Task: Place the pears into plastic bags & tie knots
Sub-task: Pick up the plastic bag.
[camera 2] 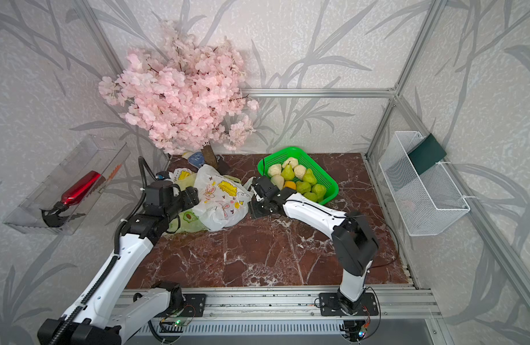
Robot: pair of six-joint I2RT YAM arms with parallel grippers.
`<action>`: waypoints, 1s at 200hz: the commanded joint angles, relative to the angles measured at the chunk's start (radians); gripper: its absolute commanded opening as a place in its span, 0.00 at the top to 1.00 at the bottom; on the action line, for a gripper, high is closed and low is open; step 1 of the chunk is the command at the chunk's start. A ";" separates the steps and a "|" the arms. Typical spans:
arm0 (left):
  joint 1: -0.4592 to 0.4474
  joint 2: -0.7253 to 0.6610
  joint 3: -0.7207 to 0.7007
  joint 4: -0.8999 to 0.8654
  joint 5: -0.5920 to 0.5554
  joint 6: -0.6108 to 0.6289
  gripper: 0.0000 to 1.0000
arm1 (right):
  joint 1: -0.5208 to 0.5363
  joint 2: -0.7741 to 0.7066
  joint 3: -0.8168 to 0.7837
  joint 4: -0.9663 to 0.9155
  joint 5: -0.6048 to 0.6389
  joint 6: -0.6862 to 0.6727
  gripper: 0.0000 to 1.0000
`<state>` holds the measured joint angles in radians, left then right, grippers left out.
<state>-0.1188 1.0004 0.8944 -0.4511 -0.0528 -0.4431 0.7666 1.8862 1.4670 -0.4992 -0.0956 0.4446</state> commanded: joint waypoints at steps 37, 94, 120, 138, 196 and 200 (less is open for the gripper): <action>0.026 0.061 0.125 -0.198 0.056 0.076 0.18 | -0.132 0.079 0.069 -0.094 -0.027 0.097 0.21; 0.029 0.079 0.167 -0.173 0.191 0.038 0.23 | -0.023 0.324 0.283 0.066 -0.137 0.331 0.03; 0.034 0.075 0.207 -0.216 0.191 0.053 0.27 | -0.022 0.469 0.439 0.034 -0.117 0.324 0.04; 0.039 0.063 0.219 -0.222 0.200 0.046 0.34 | -0.020 0.493 0.461 0.060 -0.104 0.298 0.19; 0.057 0.054 0.346 -0.333 0.245 0.067 0.56 | 0.084 -0.054 -0.131 0.482 0.099 -0.220 0.97; 0.057 0.053 0.354 -0.338 0.254 0.067 0.56 | 0.089 -0.103 -0.200 0.535 0.111 -0.253 0.99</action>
<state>-0.0685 1.0748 1.1854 -0.7094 0.1619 -0.3920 0.8028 2.0720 1.4864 -0.2176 -0.0963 0.4797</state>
